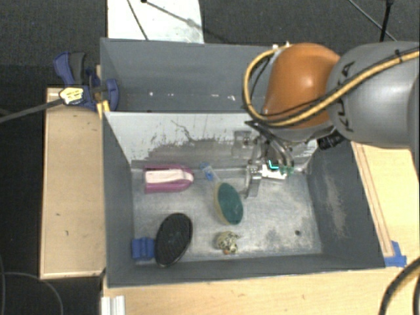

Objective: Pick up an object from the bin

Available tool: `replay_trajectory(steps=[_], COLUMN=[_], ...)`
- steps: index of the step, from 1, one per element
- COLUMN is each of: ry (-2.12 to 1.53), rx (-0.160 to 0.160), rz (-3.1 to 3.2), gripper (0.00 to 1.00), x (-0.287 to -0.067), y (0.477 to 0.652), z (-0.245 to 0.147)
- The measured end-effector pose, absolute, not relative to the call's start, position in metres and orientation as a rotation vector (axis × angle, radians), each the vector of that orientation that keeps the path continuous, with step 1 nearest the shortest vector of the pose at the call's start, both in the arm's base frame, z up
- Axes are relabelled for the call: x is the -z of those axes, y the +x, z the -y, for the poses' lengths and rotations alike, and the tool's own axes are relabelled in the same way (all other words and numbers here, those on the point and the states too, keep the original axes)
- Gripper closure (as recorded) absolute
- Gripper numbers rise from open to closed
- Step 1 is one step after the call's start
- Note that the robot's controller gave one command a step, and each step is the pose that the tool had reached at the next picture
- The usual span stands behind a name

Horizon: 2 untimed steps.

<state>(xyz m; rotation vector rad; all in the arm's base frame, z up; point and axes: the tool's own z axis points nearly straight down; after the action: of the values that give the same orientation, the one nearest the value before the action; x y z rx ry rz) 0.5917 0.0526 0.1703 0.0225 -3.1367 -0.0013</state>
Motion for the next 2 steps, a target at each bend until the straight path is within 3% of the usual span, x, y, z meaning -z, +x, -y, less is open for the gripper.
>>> replay_trajectory(steps=[1,2], ry=[-0.056,0.672], rx=[-0.002,0.002], rz=[3.126,3.073], gripper=[0.0,0.0], x=[-0.068,-0.14], y=[0.574,0.526], z=[-0.061,-0.111])
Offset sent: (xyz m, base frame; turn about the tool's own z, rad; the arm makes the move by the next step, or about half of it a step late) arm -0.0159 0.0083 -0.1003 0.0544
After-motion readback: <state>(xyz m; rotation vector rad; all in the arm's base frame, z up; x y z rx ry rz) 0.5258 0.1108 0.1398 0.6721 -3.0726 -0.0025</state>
